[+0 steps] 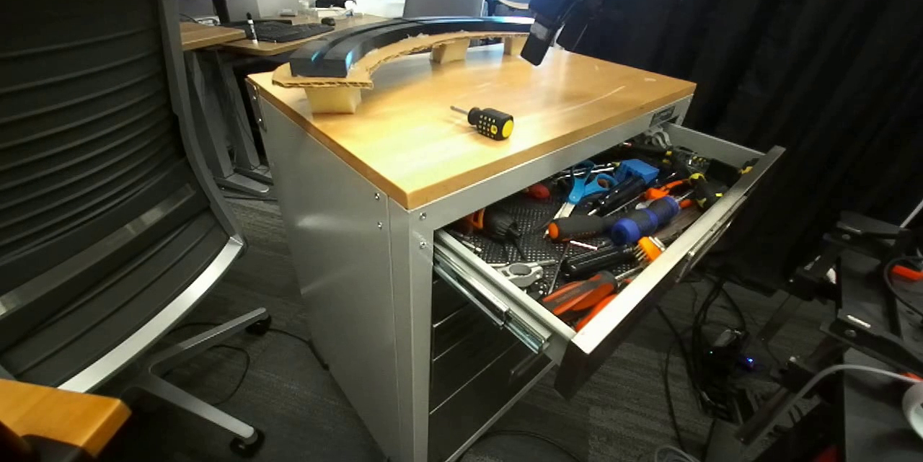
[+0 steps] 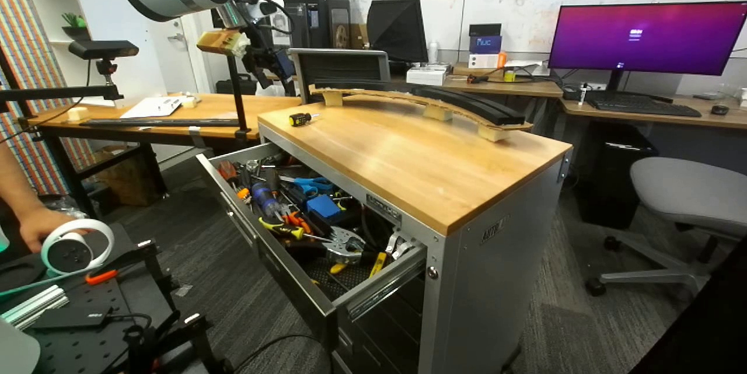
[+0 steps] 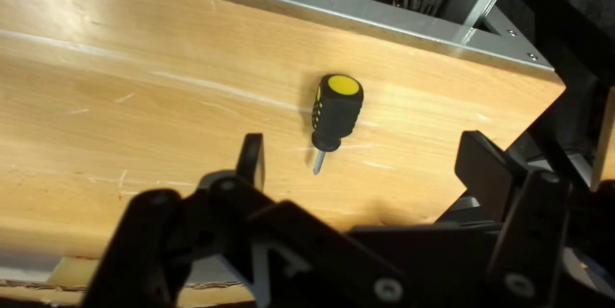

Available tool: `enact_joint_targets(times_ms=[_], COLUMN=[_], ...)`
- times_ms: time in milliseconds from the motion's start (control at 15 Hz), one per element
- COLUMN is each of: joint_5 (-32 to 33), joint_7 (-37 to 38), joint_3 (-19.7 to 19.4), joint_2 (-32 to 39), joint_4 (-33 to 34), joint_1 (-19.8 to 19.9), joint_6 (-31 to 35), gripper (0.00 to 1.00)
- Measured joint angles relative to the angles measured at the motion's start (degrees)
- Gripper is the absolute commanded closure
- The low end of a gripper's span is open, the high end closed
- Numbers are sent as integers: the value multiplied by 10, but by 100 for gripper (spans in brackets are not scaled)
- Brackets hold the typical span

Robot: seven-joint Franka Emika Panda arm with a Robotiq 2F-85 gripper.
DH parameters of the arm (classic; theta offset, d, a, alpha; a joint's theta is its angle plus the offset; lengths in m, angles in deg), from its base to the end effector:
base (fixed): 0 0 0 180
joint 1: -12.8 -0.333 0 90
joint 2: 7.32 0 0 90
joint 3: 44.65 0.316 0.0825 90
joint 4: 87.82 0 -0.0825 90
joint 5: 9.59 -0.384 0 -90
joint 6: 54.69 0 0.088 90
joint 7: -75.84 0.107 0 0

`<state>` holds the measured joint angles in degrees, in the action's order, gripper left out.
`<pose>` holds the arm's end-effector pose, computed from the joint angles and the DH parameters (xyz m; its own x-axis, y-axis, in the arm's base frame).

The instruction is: Put the screwdriver in the open drawer and then close the drawer

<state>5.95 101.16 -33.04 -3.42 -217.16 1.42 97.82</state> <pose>0.5107 0.2242 0.3678 0.9179 0.1694 0.3590 0.1694 -0.9850 0.0318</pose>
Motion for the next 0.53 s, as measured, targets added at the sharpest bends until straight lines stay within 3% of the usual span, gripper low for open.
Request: enact_joint_targets(times_ms=[267, 533], joint_5=[7, 78], joint_7=[1, 45], joint_3=[0, 0], joint_2=[6, 46], joint_4=[0, 22], joint_1=[-3, -21], joint_6=[2, 27], gripper=[0, 0])
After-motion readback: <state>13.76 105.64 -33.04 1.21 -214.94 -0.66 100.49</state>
